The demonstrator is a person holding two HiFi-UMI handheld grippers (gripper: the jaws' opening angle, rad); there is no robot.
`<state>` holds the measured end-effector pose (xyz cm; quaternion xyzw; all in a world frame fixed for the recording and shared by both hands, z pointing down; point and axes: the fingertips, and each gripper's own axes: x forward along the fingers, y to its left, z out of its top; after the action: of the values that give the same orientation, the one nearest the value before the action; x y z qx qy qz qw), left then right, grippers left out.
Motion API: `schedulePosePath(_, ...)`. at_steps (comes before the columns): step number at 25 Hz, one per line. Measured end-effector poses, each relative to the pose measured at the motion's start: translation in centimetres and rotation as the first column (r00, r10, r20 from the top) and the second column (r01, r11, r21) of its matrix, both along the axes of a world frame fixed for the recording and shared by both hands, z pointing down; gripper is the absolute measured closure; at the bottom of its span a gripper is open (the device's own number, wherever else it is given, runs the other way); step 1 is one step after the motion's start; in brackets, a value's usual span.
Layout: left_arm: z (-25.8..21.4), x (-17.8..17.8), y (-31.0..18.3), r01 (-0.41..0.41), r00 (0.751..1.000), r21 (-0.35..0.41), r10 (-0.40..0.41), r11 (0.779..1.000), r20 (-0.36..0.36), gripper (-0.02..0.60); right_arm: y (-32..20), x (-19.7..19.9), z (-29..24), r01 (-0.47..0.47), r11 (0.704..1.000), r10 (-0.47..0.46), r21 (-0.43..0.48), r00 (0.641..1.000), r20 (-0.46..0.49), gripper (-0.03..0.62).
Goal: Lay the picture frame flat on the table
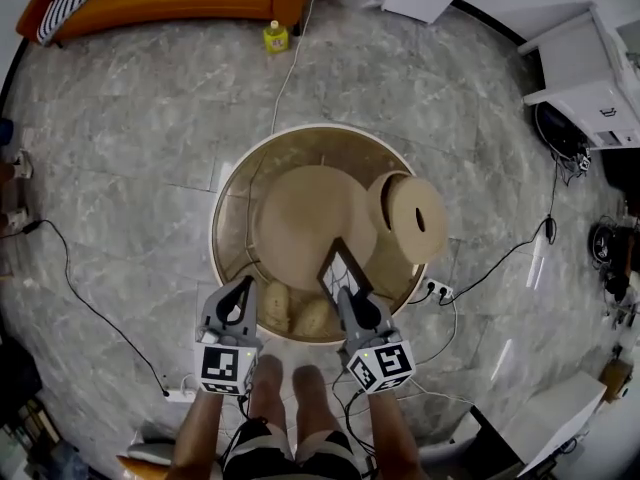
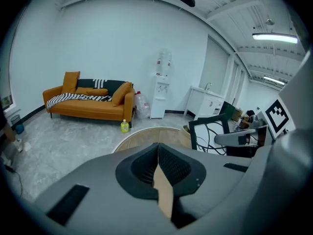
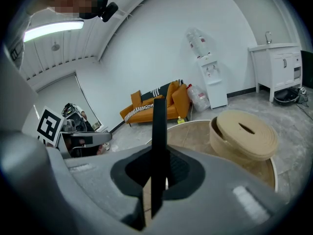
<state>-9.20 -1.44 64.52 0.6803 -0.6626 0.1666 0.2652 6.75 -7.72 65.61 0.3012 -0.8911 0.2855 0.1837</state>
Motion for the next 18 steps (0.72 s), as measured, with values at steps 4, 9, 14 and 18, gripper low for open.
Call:
schedulePosePath(4,3.0,-0.4,-0.1,0.01,1.0,-0.022,-0.01,1.0,-0.006,0.561,0.0,-0.1,3.3,0.004,1.0,-0.004,-0.027,1.0,-0.013,0.565)
schedulePosePath(9,6.0,-0.7,-0.2,0.037,0.999,-0.059,-0.039,0.998,-0.032,0.561,0.5,-0.2,6.7,0.02,0.997,-0.022,-0.068,0.999,-0.03,0.565)
schedulePosePath(14,8.2,-0.3,-0.4,0.021,0.999,-0.077,-0.024,0.997,-0.037,0.561,0.4,-0.2,9.2,0.017,0.994,-0.021,-0.105,0.999,-0.035,0.565)
schedulePosePath(18,10.0,-0.1,-0.4,0.021,0.998,-0.098,-0.026,0.995,-0.054,0.561,0.4,-0.3,11.2,0.007,0.991,-0.011,-0.134,0.999,-0.033,0.565)
